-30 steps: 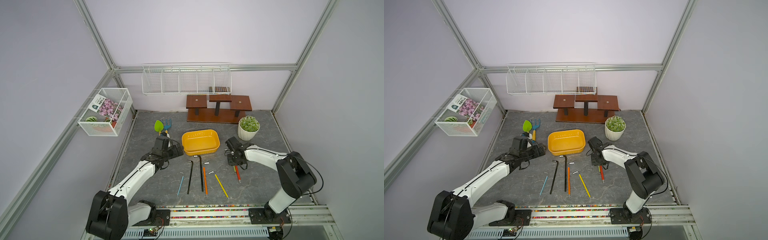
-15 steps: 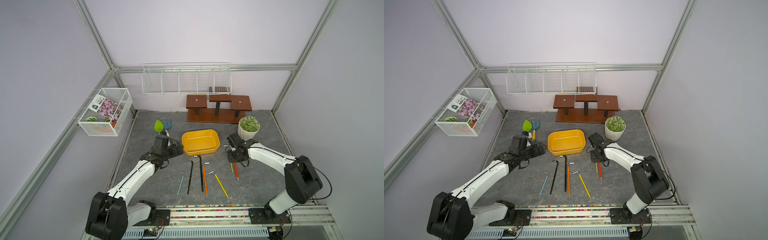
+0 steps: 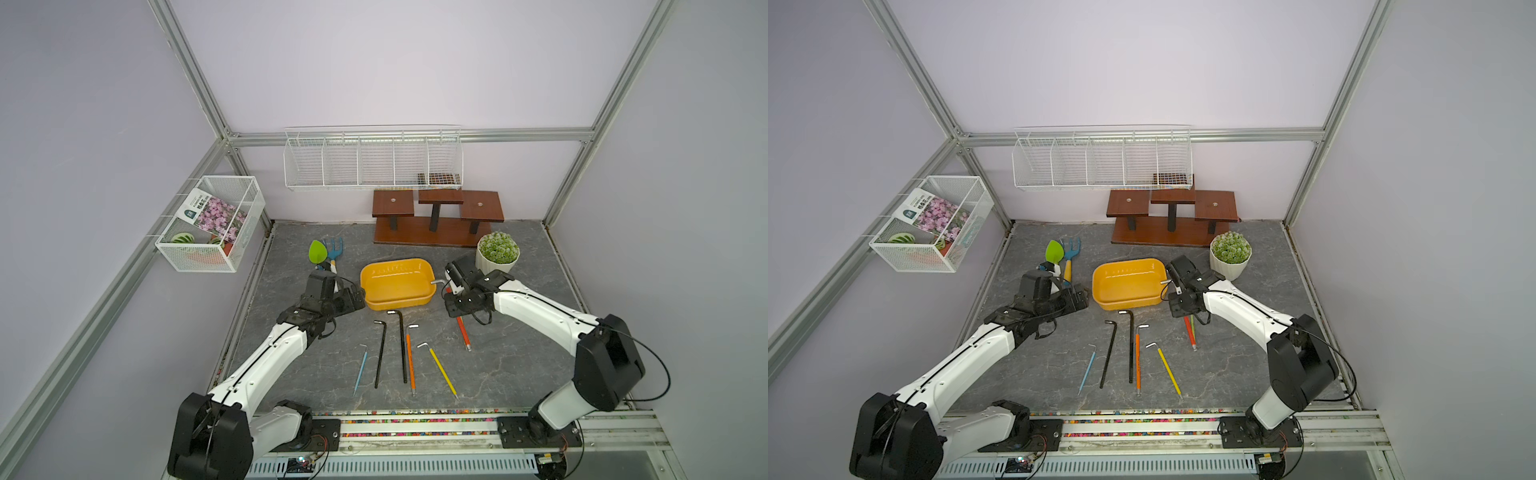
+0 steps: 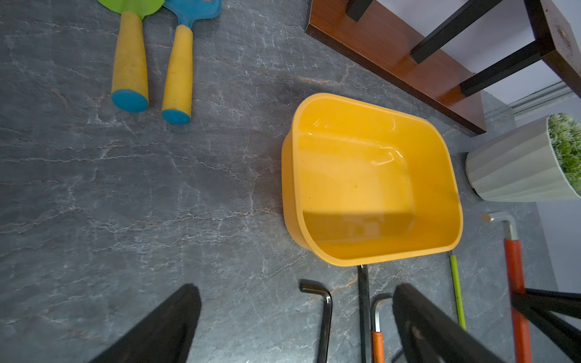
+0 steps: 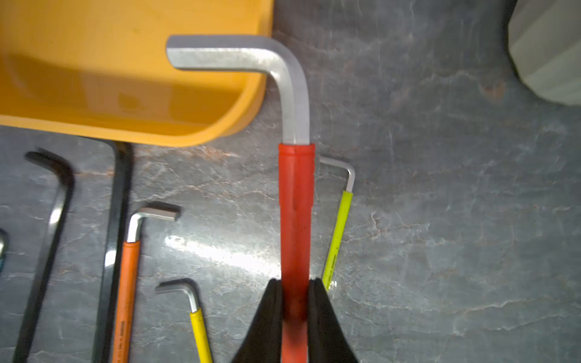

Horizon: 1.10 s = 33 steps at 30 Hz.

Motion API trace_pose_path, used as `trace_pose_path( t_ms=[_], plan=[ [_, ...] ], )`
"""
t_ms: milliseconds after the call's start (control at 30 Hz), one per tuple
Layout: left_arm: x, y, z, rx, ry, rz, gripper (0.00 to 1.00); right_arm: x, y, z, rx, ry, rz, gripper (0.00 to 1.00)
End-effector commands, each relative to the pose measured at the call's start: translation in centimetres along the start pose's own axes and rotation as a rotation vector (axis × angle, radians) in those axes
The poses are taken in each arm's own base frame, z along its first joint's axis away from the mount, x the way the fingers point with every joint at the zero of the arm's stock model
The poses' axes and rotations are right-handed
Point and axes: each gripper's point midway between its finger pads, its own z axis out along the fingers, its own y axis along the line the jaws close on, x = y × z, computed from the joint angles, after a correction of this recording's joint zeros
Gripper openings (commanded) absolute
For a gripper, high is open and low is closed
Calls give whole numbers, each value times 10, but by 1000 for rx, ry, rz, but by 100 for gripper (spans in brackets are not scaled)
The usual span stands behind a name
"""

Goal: Put the hex key on the desktop into the storage box
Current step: Pick up the Allen key from the center of the board, then place the Allen key in the storage box.

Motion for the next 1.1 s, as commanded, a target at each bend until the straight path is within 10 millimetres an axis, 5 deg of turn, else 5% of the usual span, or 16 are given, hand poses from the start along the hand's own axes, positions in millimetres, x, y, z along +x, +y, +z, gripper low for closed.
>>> trace_pose_path(
  t_ms=[0,167,467,700,1067],
  plan=[
    [-13,-3,-7,-25,-23,-15,100,-19,12,-13,-35,-26,-105,0],
    [-28,-4,-11,-43,-68,-23,100,-49,21,-23,-41,-57,-170,0],
    [-55,15,-4,-20,-73,-185,100,-119,78,-37,-200,-195,-433,0],
    [-60,13,3,30,-55,-222,100,-155,122,-32,-257,-288,-692,0],
    [-55,11,13,84,-39,-290,100,-192,152,-3,-284,-436,-897,0]
  ],
)
